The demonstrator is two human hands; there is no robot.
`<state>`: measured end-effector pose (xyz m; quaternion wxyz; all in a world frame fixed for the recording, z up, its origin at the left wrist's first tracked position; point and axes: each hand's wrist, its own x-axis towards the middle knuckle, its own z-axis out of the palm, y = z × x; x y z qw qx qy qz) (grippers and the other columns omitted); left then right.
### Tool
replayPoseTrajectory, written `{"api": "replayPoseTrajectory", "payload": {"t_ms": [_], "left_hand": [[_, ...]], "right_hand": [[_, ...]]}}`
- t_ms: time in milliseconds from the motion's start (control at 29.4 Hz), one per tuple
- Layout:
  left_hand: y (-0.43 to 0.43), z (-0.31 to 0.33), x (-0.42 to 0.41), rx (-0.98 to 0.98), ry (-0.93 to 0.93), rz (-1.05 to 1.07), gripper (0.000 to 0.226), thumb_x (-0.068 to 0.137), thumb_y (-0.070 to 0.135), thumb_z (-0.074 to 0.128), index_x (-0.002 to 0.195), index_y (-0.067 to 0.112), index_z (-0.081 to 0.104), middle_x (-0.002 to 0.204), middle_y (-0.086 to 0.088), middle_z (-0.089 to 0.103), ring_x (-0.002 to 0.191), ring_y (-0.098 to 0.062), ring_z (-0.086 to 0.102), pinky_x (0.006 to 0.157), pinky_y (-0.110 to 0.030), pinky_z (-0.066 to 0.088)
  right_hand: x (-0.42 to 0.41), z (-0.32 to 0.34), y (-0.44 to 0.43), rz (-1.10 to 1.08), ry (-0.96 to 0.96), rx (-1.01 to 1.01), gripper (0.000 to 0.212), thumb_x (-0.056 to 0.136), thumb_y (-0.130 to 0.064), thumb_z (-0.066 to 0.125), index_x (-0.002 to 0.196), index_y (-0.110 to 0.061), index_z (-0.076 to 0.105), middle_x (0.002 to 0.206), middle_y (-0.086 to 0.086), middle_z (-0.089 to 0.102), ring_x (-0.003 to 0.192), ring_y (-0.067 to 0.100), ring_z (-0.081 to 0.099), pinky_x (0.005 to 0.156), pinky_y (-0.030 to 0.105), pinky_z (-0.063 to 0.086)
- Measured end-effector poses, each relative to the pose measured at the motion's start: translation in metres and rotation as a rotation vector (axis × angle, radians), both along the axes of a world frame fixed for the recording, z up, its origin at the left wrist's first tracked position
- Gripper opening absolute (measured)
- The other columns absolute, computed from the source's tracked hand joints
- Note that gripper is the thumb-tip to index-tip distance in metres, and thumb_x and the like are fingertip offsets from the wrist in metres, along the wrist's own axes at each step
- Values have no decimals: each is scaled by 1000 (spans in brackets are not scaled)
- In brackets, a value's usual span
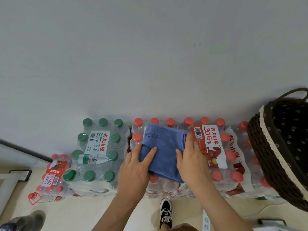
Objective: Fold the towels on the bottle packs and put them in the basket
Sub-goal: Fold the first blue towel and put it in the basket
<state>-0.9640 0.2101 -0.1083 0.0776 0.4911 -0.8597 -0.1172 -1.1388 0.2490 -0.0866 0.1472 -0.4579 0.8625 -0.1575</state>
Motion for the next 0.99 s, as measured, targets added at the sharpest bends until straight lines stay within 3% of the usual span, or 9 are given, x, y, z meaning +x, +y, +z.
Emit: {"api": "replayPoseTrajectory", "payload": {"t_ms": [102, 170, 306, 442, 613, 749, 817, 919, 987], "left_hand": [[4, 10, -2, -117, -97, -24, 65, 70, 25, 69, 132, 30, 52, 145, -13, 44, 119, -36, 45, 89, -49, 41], [16, 17, -9, -175, -54, -190, 61, 70, 20, 54, 130, 25, 54, 145, -10, 45, 125, -31, 44, 101, -48, 32], [40, 3, -28, -109, -48, -383, 56, 78, 31, 44, 133, 23, 53, 141, 2, 50, 126, -17, 50, 109, -42, 35], [30, -18, -27, -149, 46, -399, 41, 83, 34, 56, 123, 29, 60, 135, 7, 56, 121, -14, 52, 102, -34, 31], [23, -21, -23, -160, 89, -402, 38, 82, 39, 60, 120, 35, 62, 131, 15, 59, 117, -9, 50, 93, -28, 35], [17, -7, -27, -71, 168, -303, 32, 84, 45, 49, 107, 36, 68, 113, 22, 67, 107, -3, 58, 83, -24, 44], [14, -4, -28, -34, 189, -290, 28, 86, 43, 49, 107, 35, 67, 108, 22, 68, 103, -1, 60, 82, -26, 48], [10, 15, -24, 202, 423, -205, 24, 93, 40, 45, 102, 29, 65, 86, 24, 65, 81, 5, 58, 71, -22, 46], [9, 39, -18, 281, 587, -104, 22, 95, 36, 44, 101, 28, 63, 78, 23, 63, 71, 2, 57, 60, -15, 40]], "right_hand": [[2, 1, 4, -10, 53, -80, 74, 91, -37, 58, 150, -19, 17, 130, 12, 42, 85, 26, 64, 57, 30, 50], [-2, 1, 5, -9, 22, -120, 70, 88, -37, 62, 145, -25, 21, 123, 10, 43, 83, 26, 63, 56, 32, 50], [-10, -3, 8, -18, -46, -196, 61, 87, -33, 65, 137, -25, 32, 119, 7, 42, 86, 24, 60, 60, 30, 51], [-18, -8, 14, 117, -29, -204, 35, 86, -17, 66, 118, -22, 53, 113, 2, 42, 88, 21, 58, 67, 26, 50], [-39, -5, 30, 389, -42, -120, 49, 79, -4, 60, 125, -22, 57, 135, -2, 38, 124, 17, 37, 100, 35, 43], [-45, 10, 34, 597, -14, 110, 67, 79, -22, 52, 141, -39, 33, 156, -18, 3, 144, 9, -2, 111, 41, 22], [-42, 12, 33, 644, 17, 151, 66, 80, -38, 48, 142, -44, 27, 157, -20, -1, 145, 8, -10, 111, 43, 17], [-36, 14, 31, 636, 32, 115, 62, 78, -59, 50, 136, -43, 37, 156, -19, 15, 146, 8, -3, 110, 47, 17], [-33, 23, 30, 624, 60, -71, 48, 78, -51, 59, 123, -38, 51, 145, -20, 38, 144, 7, 11, 109, 46, 21]]}}
